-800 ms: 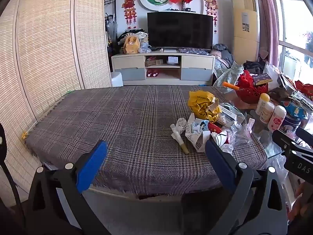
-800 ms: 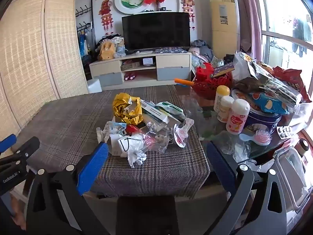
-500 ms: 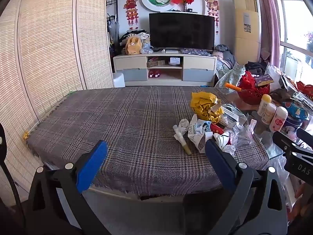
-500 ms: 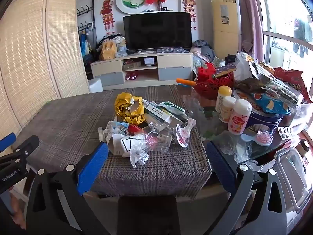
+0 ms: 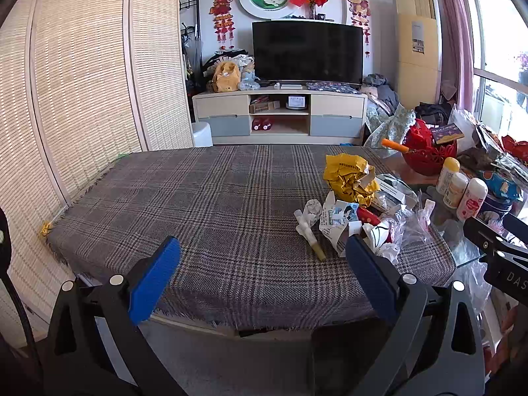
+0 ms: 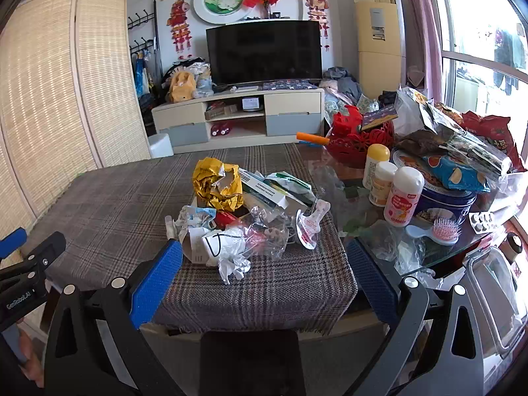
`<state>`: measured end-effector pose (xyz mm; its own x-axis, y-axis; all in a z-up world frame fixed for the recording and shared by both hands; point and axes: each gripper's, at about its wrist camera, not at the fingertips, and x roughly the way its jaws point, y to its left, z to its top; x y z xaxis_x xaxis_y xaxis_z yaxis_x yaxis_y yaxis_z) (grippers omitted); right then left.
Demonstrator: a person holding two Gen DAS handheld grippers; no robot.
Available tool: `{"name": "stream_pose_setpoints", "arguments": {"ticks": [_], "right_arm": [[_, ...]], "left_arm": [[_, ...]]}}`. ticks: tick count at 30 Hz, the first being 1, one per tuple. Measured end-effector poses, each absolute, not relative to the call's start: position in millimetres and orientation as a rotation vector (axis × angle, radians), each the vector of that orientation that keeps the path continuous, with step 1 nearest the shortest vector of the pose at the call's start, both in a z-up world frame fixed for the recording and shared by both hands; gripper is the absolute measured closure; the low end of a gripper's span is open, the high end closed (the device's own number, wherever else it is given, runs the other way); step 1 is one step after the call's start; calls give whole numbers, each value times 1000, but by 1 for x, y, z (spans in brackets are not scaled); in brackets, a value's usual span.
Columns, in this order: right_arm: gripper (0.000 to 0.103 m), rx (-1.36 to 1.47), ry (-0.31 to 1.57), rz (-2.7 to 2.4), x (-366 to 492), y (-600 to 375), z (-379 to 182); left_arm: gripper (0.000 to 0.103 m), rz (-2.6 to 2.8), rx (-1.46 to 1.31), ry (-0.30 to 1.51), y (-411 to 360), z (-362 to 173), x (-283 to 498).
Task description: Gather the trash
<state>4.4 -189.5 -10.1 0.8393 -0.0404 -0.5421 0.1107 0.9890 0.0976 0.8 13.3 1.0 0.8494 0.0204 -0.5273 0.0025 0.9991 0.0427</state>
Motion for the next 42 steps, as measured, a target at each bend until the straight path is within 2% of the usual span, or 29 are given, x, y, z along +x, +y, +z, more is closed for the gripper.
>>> {"name": "stream_pose_setpoints", "arguments": {"ticks": [42], "right_arm": [[3,139,584,-76,5,-191,-13]], "left_arm": [[8,11,65,546,4,1,-1]]}}
